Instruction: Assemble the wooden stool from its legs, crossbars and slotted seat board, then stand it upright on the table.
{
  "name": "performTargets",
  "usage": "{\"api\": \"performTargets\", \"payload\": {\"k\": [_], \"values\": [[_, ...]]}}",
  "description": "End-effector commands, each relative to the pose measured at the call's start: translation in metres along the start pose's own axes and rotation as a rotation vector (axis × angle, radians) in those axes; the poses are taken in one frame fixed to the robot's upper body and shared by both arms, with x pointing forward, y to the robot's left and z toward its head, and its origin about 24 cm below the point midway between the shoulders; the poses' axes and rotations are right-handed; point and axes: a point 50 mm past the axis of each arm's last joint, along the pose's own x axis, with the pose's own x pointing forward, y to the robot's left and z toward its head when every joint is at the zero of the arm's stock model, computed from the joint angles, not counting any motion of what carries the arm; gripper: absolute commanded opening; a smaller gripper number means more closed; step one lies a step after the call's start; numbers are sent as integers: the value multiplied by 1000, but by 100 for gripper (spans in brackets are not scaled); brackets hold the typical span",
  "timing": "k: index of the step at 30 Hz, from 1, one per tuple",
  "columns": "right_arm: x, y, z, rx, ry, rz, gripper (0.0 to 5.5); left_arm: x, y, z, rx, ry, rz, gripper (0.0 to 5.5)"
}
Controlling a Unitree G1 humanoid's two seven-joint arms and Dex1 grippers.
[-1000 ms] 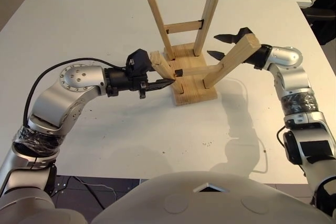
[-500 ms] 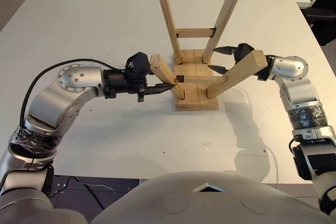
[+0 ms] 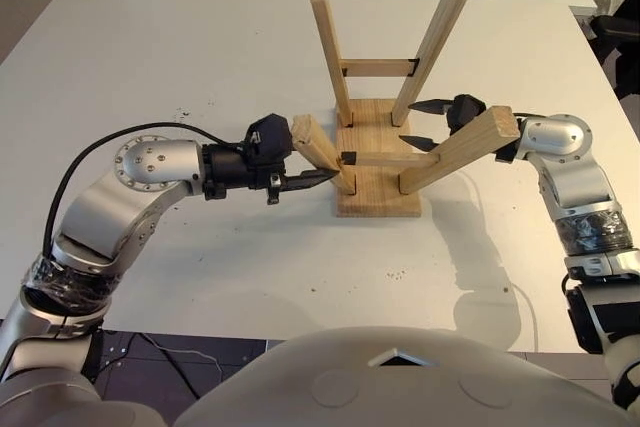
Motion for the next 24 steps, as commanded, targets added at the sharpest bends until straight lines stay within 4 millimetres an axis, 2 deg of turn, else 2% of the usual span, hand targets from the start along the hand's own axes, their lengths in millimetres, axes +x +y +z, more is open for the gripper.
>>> {"api": "performTargets", "payload": {"k": [1,5,8,11,14,15,21,24], "values": [[42,31,12,11,-110,166,277,14,-22,-44,-135,194,-1,210],[41,31,16,15,-129,168,277,13,-16,-46,-176,188,41,210],[38,24,16,7,-112,135,277,12,-16,-47,-188,188,53,211],[34,9,18,22,-116,68,277,9,-20,-37,-202,134,9,211],[32,3,19,30,-121,45,277,9,-20,-29,-227,99,-9,211],[32,3,19,29,-121,45,277,9,-19,-28,-235,97,-4,247],[34,6,17,22,-118,48,277,11,-9,-24,-231,94,27,345],[33,6,17,25,-121,44,277,8,-11,-24,-222,105,-2,363]]}}
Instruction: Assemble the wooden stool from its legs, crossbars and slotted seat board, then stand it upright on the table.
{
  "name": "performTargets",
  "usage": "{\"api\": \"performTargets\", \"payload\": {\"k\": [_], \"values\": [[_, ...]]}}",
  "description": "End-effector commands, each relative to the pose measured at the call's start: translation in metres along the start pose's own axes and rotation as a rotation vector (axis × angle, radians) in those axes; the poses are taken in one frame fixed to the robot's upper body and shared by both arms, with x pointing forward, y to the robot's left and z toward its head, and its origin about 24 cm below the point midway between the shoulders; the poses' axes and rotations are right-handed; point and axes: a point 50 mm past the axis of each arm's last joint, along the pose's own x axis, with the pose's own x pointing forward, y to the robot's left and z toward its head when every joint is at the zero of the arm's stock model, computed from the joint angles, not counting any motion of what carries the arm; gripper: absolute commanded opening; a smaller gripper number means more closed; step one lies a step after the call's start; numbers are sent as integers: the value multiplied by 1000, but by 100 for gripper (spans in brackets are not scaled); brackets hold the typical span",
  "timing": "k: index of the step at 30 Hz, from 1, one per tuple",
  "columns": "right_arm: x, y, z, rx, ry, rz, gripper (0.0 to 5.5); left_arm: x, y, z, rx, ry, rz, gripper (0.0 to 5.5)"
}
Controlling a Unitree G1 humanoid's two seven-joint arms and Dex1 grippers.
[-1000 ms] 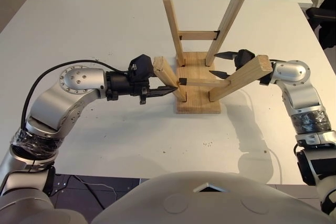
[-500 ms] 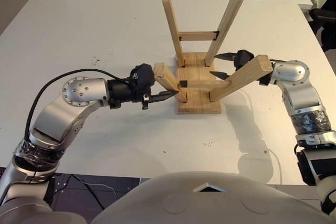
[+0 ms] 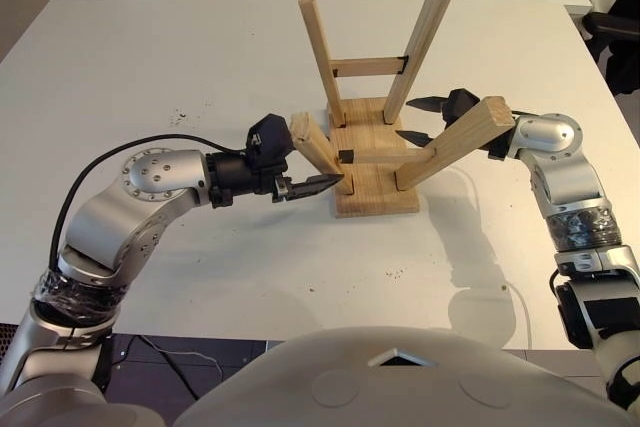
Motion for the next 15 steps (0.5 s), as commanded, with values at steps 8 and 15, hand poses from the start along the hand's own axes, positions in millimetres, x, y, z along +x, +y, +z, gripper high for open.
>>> {"api": "performTargets", "payload": {"k": [8,15], "values": [[19,6,22,-39,-131,52,277,-12,-10,-55,-55,237,-81,363],[11,-5,26,-39,-144,12,277,-16,-6,-64,-39,253,-61,363]]}}
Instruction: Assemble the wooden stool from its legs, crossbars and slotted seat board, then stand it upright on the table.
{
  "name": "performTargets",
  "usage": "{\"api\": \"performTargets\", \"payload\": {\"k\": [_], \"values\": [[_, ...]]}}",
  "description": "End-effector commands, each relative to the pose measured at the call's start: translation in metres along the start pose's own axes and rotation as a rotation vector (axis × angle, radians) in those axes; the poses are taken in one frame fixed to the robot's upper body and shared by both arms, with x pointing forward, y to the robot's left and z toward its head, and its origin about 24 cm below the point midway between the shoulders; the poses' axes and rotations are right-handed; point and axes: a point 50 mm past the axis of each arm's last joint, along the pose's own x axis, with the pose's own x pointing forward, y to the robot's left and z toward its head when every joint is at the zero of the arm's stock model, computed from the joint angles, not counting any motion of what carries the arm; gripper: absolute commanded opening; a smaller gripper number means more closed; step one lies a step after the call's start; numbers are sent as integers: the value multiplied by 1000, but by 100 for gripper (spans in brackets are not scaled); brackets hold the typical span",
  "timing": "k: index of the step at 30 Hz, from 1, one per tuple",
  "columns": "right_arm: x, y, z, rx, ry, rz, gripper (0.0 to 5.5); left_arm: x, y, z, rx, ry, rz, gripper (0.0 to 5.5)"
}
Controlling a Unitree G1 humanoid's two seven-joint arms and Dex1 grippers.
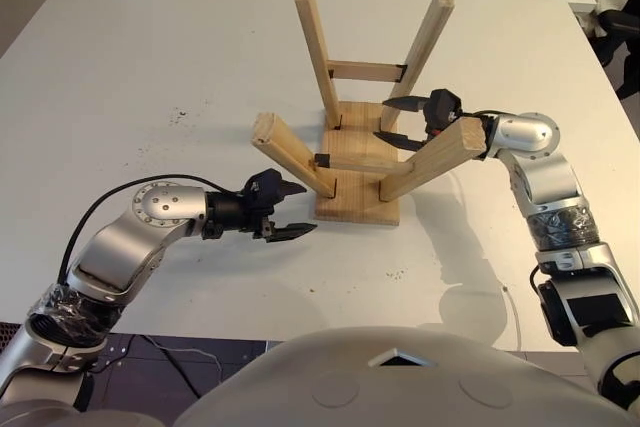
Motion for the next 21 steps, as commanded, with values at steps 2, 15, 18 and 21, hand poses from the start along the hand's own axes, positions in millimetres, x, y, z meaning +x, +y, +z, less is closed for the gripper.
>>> {"api": "performTargets", "payload": {"k": [2,15,18,21], "values": [[-8,-12,8,-27,-7,-33,277,0,6,1,16,-13,26,363],[-73,-94,96,-290,97,-192,277,27,-14,12,-3,-149,60,363],[-66,-101,135,-335,6,-211,277,35,-17,19,-3,-178,67,363],[-55,-87,166,-378,-71,-138,277,43,-23,28,1,-217,49,363]]}}
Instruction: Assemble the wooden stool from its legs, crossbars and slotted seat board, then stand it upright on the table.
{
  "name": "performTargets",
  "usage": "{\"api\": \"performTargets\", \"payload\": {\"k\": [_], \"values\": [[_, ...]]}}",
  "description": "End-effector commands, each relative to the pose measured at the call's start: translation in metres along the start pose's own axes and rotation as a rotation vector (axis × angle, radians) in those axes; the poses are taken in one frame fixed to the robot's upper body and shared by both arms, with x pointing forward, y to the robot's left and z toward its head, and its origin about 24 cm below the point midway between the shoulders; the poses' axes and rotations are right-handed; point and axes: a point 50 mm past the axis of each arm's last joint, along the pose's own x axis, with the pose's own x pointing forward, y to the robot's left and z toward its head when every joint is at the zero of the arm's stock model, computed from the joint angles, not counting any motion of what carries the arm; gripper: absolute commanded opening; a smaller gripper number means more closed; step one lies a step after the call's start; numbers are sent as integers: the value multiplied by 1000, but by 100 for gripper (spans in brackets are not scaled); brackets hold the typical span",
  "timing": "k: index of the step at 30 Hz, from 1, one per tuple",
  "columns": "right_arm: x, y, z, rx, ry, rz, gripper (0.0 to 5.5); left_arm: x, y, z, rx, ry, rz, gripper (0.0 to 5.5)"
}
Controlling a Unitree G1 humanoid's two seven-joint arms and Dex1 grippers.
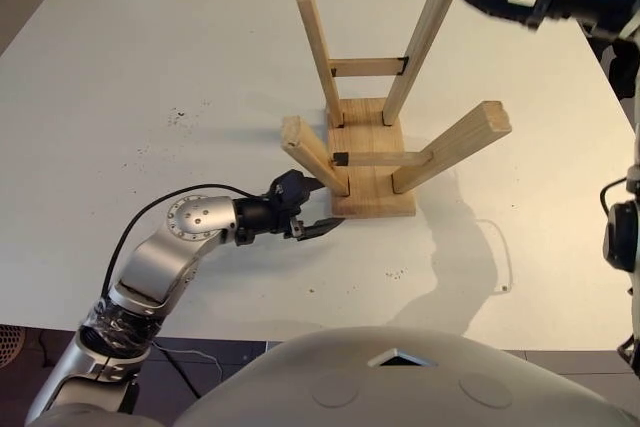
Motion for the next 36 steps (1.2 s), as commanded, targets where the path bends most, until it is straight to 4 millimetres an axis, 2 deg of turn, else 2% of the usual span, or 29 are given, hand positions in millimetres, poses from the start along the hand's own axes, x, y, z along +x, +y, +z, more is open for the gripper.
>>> {"api": "performTargets", "payload": {"k": [1,4,8,15,22,30,36], "values": [[10,8,49,-65,-122,77,277,11,-8,14,23,-56,-22,363],[12,24,63,-144,-84,142,277,10,-9,15,13,-59,-2,363],[13,42,69,-232,-5,232,277,-3,-4,12,11,-42,75,363],[33,76,37,-306,165,352,277,-9,5,26,39,-56,176,363],[46,98,32,-382,198,465,277,-9,-7,32,62,-56,123,363],[53,115,21,-415,228,520,277,-5,0,38,74,-56,139,363],[53,138,4,-396,248,625,277,3,1,45,76,-59,140,363]]}}
